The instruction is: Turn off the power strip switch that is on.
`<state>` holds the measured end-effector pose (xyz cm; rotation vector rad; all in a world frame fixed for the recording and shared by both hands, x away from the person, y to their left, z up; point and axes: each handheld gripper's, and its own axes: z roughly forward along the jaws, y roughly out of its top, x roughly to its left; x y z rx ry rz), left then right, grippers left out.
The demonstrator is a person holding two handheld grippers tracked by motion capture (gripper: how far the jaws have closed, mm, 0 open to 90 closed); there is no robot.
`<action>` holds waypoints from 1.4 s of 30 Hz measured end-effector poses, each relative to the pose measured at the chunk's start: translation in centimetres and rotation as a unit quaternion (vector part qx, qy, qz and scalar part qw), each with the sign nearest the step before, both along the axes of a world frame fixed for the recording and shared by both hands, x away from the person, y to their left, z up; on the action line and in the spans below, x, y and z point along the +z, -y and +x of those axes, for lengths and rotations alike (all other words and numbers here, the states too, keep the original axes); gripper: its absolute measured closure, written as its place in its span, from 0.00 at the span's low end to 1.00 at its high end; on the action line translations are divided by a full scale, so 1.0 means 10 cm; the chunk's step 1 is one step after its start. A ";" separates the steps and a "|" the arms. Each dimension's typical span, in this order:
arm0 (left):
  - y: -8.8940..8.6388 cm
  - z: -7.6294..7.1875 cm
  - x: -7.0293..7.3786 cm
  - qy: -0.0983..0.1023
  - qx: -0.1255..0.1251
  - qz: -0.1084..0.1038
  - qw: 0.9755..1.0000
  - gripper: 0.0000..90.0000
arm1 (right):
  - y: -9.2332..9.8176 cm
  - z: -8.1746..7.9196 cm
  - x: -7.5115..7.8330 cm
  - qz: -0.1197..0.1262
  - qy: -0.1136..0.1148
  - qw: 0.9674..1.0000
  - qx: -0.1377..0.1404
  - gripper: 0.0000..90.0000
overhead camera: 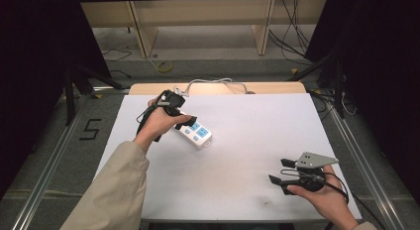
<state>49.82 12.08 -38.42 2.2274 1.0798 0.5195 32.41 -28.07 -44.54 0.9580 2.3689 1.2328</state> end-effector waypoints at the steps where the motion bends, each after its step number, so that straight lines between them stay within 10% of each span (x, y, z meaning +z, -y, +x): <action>1: -0.01 -0.01 -0.01 0.001 0.001 -0.004 1.000 0.17 | 0.00 0.00 0.00 0.000 0.000 1.000 0.000 0.30; 42: -0.37 -0.95 -0.21 0.043 -0.054 -0.042 0.997 0.18 | -0.02 0.01 0.00 0.003 0.000 1.000 -0.002 0.29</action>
